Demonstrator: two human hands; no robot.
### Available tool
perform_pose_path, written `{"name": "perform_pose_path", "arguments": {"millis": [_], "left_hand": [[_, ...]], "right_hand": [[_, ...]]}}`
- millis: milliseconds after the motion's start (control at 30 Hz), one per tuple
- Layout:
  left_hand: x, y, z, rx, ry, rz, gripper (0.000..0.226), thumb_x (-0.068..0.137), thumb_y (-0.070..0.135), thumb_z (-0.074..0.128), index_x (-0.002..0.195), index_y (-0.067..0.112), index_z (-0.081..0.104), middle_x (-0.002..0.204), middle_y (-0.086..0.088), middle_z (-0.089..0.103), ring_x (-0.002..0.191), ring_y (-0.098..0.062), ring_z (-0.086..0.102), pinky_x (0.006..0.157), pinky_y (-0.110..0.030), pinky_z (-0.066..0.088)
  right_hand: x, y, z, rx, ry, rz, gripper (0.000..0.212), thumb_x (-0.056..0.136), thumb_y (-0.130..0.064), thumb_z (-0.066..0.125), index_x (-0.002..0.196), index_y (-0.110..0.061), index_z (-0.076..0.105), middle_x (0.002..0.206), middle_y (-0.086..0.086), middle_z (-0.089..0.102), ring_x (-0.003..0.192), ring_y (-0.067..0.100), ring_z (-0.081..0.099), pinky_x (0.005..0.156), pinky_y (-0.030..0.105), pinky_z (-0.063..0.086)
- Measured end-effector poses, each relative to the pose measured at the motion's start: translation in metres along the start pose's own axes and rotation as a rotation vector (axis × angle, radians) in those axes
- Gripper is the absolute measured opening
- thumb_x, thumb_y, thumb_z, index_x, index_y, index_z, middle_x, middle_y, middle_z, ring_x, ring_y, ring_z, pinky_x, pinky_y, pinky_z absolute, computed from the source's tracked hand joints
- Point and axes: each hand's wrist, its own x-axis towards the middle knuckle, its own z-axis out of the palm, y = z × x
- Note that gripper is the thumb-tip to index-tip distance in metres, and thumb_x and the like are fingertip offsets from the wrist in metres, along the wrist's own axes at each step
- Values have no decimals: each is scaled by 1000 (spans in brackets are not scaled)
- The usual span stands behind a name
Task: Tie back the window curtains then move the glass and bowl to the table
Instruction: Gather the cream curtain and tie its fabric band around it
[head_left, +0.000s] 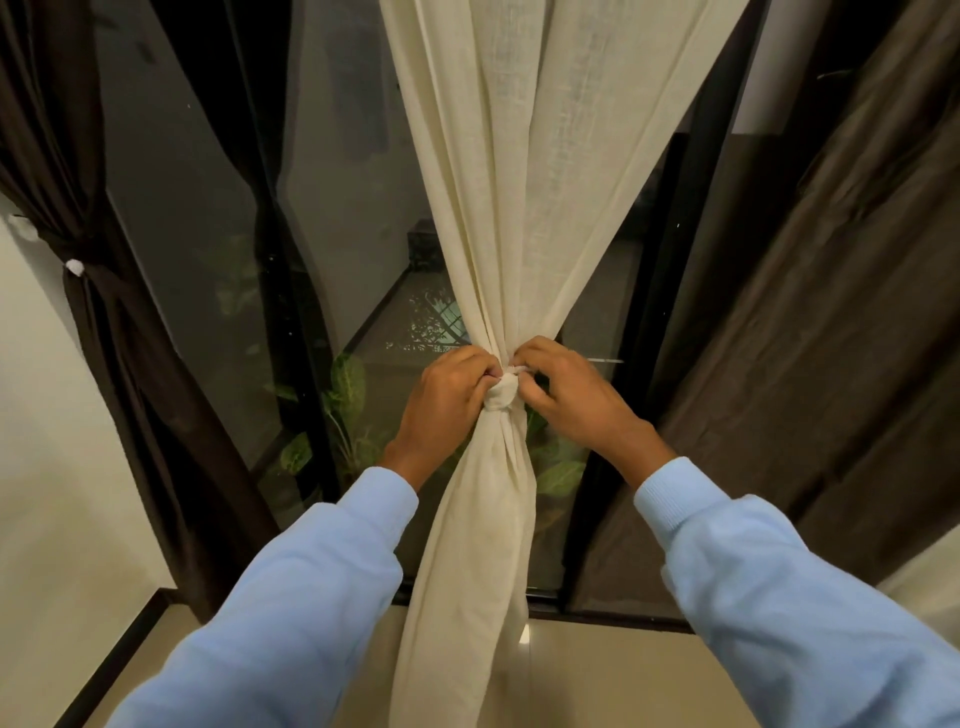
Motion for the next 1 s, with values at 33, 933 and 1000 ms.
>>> {"name": "perform_pose_path", "arguments": {"millis": [33,933,1000], "left_hand": [[1,0,0,-3,0,-3,5,89,7,62,88,7,67,87,-5,65,80,-12,59,77,-24,53],[6,-19,-11,-215,-33,-224,9,77,1,71,80,8,75,78,2,69,75,-7,64,74,-28,56],[10,-20,-10,-208,-51,-193,11,75,0,73,79,10,75,78,3,67,75,-9,63,74,-25,54]], "right_hand": [[1,0,-2,19,-24,-6,25,95,-36,42,95,-23,63,101,-7,57,87,12,57,80,29,50],[-1,-4,5,-191,-55,-38,32,82,-48,68,109,-33,64,110,-18,55,101,7,50,86,37,40],[0,-7,5,-248,-39,-41,29,80,-46,71,105,-33,66,109,-14,49,98,10,47,83,39,40]]}}
